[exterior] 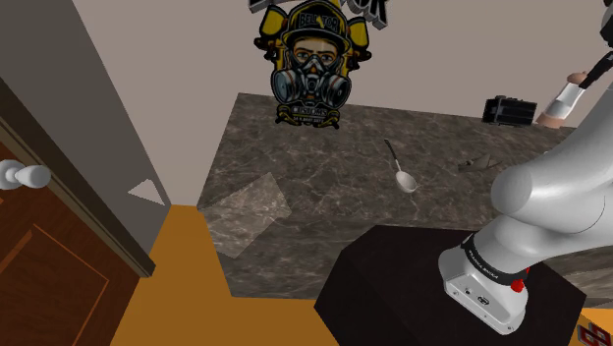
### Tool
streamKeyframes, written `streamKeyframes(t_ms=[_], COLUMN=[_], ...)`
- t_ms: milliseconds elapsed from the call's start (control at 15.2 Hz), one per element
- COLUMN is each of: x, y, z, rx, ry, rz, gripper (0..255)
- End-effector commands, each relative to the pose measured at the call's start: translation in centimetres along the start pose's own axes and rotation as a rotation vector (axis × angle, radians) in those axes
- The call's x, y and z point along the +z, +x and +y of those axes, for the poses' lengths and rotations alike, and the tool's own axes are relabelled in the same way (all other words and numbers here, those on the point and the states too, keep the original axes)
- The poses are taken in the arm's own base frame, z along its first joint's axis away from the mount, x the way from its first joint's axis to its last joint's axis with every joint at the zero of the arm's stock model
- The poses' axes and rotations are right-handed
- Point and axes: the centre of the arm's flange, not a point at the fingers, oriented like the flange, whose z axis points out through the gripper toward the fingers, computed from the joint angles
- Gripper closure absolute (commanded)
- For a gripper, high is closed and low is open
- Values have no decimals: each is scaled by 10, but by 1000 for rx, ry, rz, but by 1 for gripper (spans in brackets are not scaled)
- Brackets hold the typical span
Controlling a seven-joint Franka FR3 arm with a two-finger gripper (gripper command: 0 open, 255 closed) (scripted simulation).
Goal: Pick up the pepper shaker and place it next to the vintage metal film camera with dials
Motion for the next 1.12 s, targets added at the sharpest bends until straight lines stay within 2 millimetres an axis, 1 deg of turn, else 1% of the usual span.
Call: streamKeyframes(t_ms=[0, 1056], x=[11, 95], y=[0, 1], z=[-1, -13], rx=[0, 0], ry=[-1, -1], rz=[0, 0], gripper=[255, 255])
